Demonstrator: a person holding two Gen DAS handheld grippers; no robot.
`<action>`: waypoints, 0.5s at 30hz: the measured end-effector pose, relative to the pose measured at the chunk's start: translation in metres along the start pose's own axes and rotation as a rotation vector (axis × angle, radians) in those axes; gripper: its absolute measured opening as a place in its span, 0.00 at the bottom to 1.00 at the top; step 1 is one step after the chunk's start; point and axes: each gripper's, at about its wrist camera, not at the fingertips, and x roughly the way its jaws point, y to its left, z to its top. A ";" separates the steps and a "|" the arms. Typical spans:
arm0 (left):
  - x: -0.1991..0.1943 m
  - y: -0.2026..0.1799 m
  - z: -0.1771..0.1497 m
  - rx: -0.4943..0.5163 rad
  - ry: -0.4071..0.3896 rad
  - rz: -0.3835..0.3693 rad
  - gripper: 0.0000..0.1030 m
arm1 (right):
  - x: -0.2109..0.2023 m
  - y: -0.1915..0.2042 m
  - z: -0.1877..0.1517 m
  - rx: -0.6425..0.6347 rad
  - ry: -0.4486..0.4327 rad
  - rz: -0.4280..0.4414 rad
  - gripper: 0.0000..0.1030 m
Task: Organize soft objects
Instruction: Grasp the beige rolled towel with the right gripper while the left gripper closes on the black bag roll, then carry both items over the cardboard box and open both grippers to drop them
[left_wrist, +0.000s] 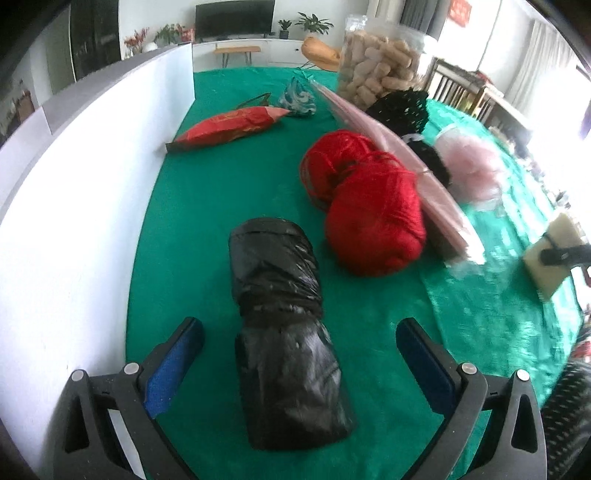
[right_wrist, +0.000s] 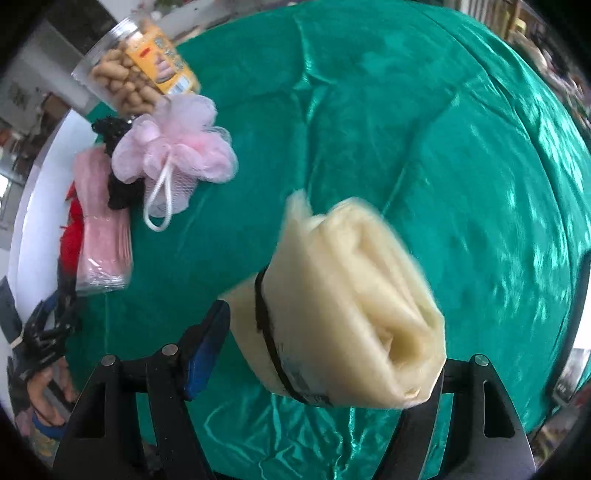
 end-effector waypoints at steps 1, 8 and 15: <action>-0.002 0.000 0.000 -0.005 0.000 -0.006 1.00 | 0.002 -0.005 -0.004 0.019 -0.010 0.017 0.73; -0.003 0.003 0.008 -0.030 -0.022 0.042 0.38 | -0.001 -0.034 -0.023 0.129 -0.079 0.124 0.30; -0.026 0.004 -0.003 -0.087 -0.072 -0.064 0.37 | -0.041 -0.008 -0.050 0.082 -0.191 0.127 0.21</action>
